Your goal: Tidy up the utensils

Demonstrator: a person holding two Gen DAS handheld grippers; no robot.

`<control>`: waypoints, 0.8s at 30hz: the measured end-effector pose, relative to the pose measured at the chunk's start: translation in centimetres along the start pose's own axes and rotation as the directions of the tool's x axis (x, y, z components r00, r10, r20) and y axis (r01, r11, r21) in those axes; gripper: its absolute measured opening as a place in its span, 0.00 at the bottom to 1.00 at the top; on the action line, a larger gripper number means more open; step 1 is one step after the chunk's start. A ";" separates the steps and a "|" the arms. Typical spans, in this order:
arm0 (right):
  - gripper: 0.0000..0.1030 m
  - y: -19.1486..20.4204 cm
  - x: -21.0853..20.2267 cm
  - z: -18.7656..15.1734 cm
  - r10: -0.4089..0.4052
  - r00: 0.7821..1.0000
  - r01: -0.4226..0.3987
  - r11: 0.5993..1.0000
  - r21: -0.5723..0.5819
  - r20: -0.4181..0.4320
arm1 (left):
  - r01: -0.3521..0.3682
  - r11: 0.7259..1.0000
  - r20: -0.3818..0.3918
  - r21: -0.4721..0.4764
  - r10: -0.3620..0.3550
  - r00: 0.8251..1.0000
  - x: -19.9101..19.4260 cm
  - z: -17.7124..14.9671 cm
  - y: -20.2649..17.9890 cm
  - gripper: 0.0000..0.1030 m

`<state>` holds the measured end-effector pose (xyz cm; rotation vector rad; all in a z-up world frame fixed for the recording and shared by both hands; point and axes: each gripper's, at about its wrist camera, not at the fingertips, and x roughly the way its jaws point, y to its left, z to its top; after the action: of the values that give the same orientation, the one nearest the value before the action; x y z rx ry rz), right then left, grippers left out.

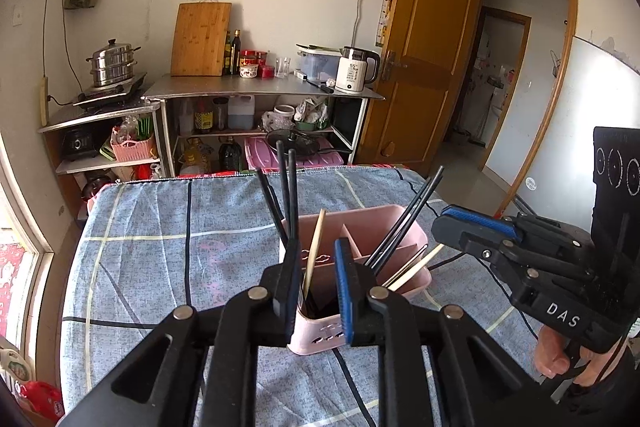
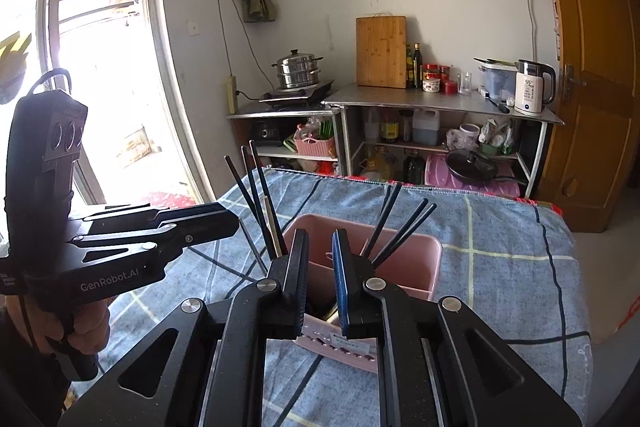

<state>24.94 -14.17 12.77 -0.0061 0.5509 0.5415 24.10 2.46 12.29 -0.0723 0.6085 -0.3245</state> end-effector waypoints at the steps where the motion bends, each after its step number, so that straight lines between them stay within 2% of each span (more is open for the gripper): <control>1: 0.12 0.1 -0.5 0.0 -0.001 1.000 0.001 1.000 0.000 0.008 | -0.003 1.000 0.010 0.004 0.003 1.000 -0.6 -0.1 -0.1 0.19; 7: 0.13 0.0 -4.0 -1.0 0.002 0.999 -0.002 1.000 0.003 0.049 | -0.005 1.000 0.072 -0.007 0.005 0.997 -4.0 -1.5 -0.9 0.26; 11: 0.14 0.1 -6.0 -2.5 -0.007 0.998 0.007 1.000 0.007 0.065 | -0.044 0.999 0.103 -0.010 0.045 0.994 -5.9 -3.2 -1.5 0.28; 15: 0.15 -0.1 -8.1 -4.6 -0.013 0.997 0.011 1.000 0.026 0.083 | -0.053 0.998 0.122 -0.029 0.056 0.991 -7.5 -5.3 -1.9 0.34; 24: 0.18 1.2 -10.8 -10.5 -0.058 0.995 0.057 0.998 0.014 0.078 | -0.081 0.996 0.132 -0.049 0.087 0.987 -8.7 -11.6 -3.8 0.38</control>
<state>11.41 -19.94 9.38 0.0108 0.4761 0.4801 9.67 1.95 8.13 -0.1090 0.4836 -0.2229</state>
